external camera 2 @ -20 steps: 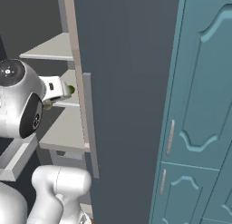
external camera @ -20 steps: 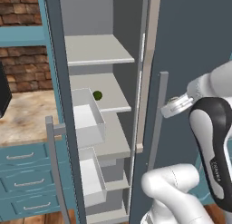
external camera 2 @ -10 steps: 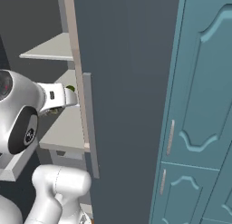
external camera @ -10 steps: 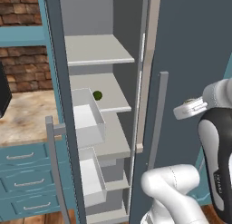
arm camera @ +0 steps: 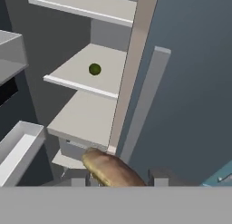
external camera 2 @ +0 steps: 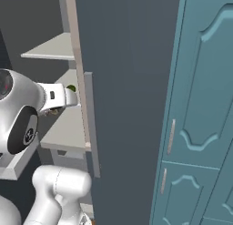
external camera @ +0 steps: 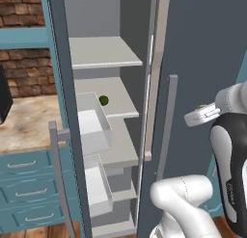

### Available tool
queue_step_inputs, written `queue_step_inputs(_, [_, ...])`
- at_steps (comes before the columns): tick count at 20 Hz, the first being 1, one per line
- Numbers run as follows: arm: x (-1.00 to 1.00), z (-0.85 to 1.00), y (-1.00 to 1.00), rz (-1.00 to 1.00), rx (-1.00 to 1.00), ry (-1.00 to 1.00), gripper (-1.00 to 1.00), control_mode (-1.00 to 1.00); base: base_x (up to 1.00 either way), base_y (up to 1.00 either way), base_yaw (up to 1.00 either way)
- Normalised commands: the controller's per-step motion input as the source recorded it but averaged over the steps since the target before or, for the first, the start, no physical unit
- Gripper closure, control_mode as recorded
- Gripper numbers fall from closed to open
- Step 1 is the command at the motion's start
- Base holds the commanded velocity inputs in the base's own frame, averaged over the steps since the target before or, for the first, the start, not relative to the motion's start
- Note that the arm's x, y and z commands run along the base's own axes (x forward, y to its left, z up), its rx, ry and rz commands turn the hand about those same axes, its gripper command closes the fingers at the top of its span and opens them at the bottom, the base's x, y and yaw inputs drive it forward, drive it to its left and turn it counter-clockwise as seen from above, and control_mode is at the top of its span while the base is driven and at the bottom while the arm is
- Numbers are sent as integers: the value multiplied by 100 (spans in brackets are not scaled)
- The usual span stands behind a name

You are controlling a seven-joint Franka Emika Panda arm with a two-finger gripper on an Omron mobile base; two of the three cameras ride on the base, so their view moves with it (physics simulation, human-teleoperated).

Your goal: Take the lime and mushroom out of the freezer and place them in the tupperware container on the counter. Then put the tupperware containing the vegetables back in the freezer.

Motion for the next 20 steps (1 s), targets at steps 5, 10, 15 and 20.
queue_step_inputs(5, [0, 0, 0, 0, 0, 0, 100, 100, -100, 0, 0])
queue_step_inputs(10, [0, 0, 0, 0, 0, 0, 100, 100, -89, 74, 3])
queue_step_inputs(15, [0, 0, 0, 0, 0, 0, 100, 100, -77, 100, 1])
queue_step_inputs(20, [0, 0, 0, 0, 0, 0, 100, 100, 29, 100, -2])
